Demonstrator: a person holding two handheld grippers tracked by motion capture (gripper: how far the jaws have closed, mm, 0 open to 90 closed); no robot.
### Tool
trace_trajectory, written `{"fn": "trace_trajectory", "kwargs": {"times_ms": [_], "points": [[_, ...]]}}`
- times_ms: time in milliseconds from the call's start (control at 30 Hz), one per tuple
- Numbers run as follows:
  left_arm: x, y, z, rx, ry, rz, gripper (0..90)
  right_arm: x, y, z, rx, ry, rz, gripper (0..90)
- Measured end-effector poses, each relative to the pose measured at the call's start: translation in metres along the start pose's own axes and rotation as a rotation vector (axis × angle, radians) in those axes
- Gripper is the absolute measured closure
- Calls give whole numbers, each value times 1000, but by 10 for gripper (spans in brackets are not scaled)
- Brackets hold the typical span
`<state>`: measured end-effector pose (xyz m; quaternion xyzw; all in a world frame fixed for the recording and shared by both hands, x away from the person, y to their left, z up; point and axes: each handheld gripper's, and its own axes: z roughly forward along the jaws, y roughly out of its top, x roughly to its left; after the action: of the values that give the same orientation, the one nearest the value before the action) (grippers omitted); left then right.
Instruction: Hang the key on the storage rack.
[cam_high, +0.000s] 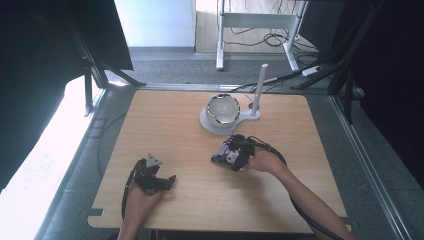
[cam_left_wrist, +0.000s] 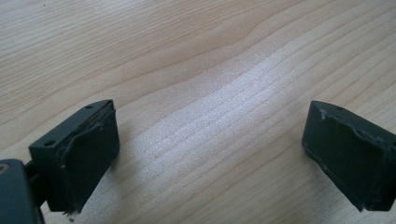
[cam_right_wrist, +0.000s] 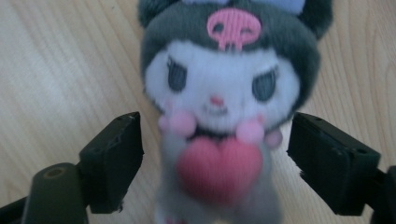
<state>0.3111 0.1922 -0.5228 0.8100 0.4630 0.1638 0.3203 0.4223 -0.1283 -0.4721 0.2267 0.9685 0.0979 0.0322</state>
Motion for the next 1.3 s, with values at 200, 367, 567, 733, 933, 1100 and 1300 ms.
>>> {"fn": "trace_trajectory", "kwargs": {"times_ms": [200,367,567,733,933,1100,1300], "points": [[0,0,0,0,0,0,41,2,12,10,78,-57,-67,358],[0,0,0,0,0,0,40,0,8,4,62,-38,-88,416],[0,0,0,0,0,0,40,-12,-1,-17,15,-21,-76,417],[0,0,0,0,0,1,41,-17,-6,-31,4,-24,-62,416],[0,0,0,0,0,0,40,-25,-16,-48,-13,-34,-52,417],[0,0,0,0,0,0,40,-35,-25,-59,-26,-35,-35,416],[0,0,0,0,0,0,40,-50,-35,-75,-47,-33,-8,416]]}}
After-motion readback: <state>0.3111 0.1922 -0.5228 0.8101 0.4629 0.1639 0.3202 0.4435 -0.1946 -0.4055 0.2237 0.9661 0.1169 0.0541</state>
